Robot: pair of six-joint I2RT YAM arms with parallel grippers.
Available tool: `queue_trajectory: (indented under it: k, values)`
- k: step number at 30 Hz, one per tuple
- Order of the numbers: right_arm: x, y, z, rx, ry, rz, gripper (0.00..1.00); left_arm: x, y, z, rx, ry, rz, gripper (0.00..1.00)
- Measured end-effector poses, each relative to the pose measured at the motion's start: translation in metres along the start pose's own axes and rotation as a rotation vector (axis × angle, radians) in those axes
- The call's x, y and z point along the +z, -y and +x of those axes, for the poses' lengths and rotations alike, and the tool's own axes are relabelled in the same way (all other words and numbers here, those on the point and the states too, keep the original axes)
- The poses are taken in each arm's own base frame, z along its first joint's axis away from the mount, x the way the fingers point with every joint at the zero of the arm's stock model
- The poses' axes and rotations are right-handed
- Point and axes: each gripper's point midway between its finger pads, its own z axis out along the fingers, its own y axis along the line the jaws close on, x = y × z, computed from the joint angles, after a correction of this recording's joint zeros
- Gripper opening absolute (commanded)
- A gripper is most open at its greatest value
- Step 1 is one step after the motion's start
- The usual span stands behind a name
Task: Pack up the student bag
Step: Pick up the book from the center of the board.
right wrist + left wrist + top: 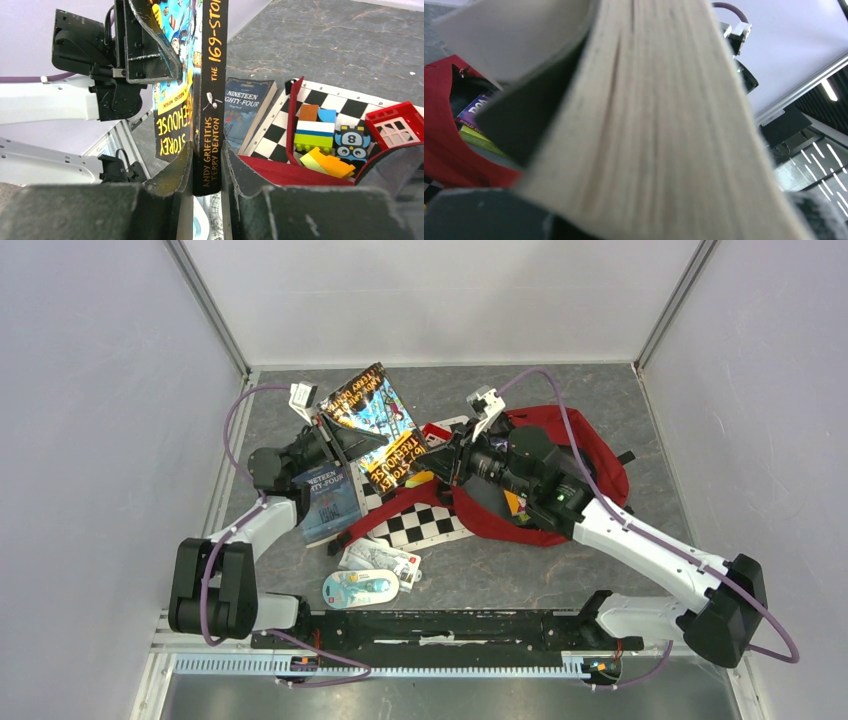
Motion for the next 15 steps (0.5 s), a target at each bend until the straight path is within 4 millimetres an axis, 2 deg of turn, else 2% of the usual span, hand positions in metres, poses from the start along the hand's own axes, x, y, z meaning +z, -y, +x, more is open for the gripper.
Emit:
queue_trajectory:
  k: [3, 7, 8, 10, 13, 15]
  values:
    - [-0.002, 0.003, 0.001, -0.006, 0.002, 0.027, 0.0, 0.001, 0.0, 0.002, -0.006, -0.004, 0.004, 0.02]
    - [-0.005, 0.006, 0.003, -0.014, -0.002, 0.061, 0.0, 0.002, 0.0, 0.004, -0.015, -0.01, 0.003, 0.02]
    - [-0.005, 0.007, 0.003, -0.017, -0.003, 0.067, 0.04, 0.002, -0.001, 0.004, -0.02, -0.012, 0.0, 0.02]
    - [-0.007, 0.009, 0.005, -0.021, -0.007, 0.082, 0.22, 0.003, -0.003, 0.006, -0.027, -0.017, -0.008, 0.02]
    - [-0.009, 0.012, 0.009, -0.027, -0.016, 0.096, 0.37, 0.004, -0.006, 0.009, -0.031, -0.027, -0.027, 0.02]
    - [-0.011, 0.014, 0.011, -0.039, -0.024, 0.103, 0.55, 0.004, -0.005, 0.011, -0.016, -0.036, -0.037, 0.02]
